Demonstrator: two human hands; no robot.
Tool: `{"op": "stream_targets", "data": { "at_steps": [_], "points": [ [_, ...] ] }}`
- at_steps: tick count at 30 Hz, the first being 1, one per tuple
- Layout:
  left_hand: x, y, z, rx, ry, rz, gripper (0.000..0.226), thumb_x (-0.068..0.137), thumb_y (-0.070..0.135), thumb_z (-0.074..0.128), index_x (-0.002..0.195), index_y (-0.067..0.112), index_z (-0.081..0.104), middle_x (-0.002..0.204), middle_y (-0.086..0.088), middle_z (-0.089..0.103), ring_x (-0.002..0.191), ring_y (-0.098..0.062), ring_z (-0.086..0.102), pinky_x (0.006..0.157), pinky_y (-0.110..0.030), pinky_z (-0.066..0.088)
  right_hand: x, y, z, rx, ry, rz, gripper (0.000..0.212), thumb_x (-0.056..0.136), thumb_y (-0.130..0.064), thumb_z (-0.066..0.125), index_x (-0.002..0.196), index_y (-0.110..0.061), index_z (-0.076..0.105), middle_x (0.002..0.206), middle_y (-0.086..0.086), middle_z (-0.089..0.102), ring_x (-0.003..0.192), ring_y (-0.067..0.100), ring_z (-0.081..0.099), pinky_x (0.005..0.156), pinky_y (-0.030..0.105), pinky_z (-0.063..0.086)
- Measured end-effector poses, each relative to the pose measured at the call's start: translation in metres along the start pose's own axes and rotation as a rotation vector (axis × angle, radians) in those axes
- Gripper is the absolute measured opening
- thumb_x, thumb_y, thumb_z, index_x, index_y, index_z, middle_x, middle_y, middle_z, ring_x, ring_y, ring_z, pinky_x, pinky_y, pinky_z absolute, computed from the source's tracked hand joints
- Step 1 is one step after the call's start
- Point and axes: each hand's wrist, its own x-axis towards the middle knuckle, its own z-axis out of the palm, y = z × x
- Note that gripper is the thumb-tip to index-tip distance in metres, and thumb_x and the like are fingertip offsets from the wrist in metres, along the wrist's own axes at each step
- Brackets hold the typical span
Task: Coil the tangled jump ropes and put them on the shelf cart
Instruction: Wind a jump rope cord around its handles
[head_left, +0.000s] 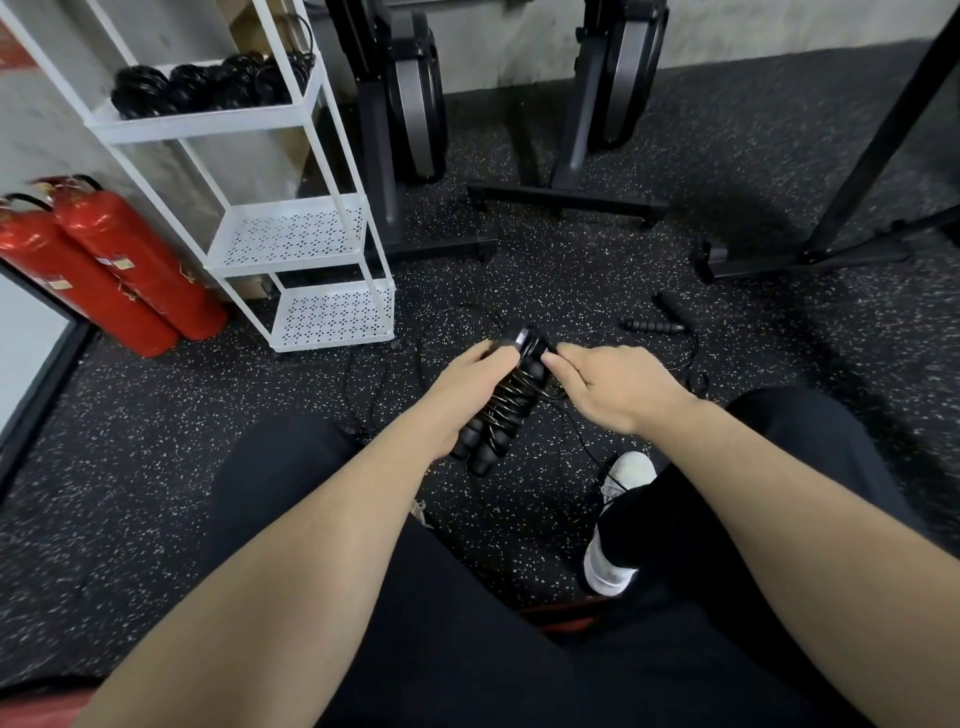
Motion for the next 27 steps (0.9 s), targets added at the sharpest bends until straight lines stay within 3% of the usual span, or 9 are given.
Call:
{"op": "stream_targets", "data": {
  "at_steps": [6,9,12,15,19,24,27],
  "points": [
    [0.001,-0.003,-0.010,0.079,-0.017,0.021,0.015,0.096,0.035,0.057,0.106,0.029,0.068,0.084,0.008,0.072,0.067,-0.009,0.068,0.061,-0.025,0.051,-0.001,-0.002,0.010,-0.051,0.047,-0.035,0.038,0.107,-0.052,0.014,0.092,-0.028,0.039,0.084,0.003,0.069,0.079,0.032,0.066,0.067,0.037,0.042],
    [-0.002,-0.003,-0.015,0.052,-0.078,-0.117,0.027,0.092,0.047,0.059,0.107,0.025,0.064,0.090,0.001,0.073,0.072,-0.018,0.069,0.064,-0.031,0.054,-0.001,-0.006,0.013,-0.104,0.104,-0.106,0.039,0.106,-0.051,0.014,0.091,-0.026,0.040,0.077,-0.002,0.065,0.072,0.029,0.065,0.062,0.036,0.042],
    [-0.004,-0.006,-0.020,0.088,-0.140,-0.255,0.032,0.092,0.051,0.059,0.102,0.021,0.066,0.088,-0.006,0.073,0.071,-0.024,0.068,0.070,-0.036,0.055,0.000,-0.009,0.023,-0.154,0.119,-0.193,0.043,0.104,-0.051,0.010,0.092,-0.027,0.044,0.083,-0.004,0.068,0.076,0.024,0.066,0.062,0.035,0.042],
    [-0.005,-0.010,-0.027,0.098,-0.155,-0.333,0.033,0.095,0.049,0.060,0.099,0.017,0.066,0.087,-0.008,0.073,0.072,-0.026,0.067,0.073,-0.037,0.055,0.001,-0.012,0.035,-0.222,0.035,-0.177,0.039,0.105,-0.052,0.011,0.092,-0.028,0.039,0.086,-0.004,0.069,0.078,0.025,0.067,0.062,0.035,0.039],
    [0.003,-0.015,-0.028,0.251,-0.151,-0.241,0.032,0.094,0.053,0.062,0.105,0.023,0.062,0.091,-0.004,0.073,0.073,-0.022,0.069,0.067,-0.032,0.055,0.002,-0.013,0.039,-0.256,-0.099,-0.118,0.053,0.105,-0.056,0.008,0.104,-0.022,0.049,0.087,0.000,0.070,0.077,0.028,0.068,0.067,0.037,0.045],
    [0.005,-0.020,-0.024,0.364,-0.149,-0.218,0.015,0.089,0.044,0.062,0.096,0.032,0.065,0.091,-0.002,0.073,0.080,-0.024,0.070,0.074,-0.037,0.055,-0.002,-0.013,0.043,-0.214,-0.233,-0.134,0.056,0.100,-0.066,0.005,0.094,-0.025,0.043,0.088,0.001,0.069,0.080,0.025,0.066,0.077,0.039,0.051],
    [0.006,-0.020,-0.020,0.384,-0.139,-0.229,0.037,0.080,0.049,0.062,0.112,0.029,0.065,0.098,-0.003,0.072,0.080,-0.022,0.070,0.071,-0.034,0.054,-0.001,-0.015,0.045,-0.243,-0.262,-0.123,0.054,0.101,-0.064,0.009,0.098,-0.023,0.043,0.090,0.002,0.070,0.081,0.026,0.065,0.072,0.038,0.043]
  ]
}}
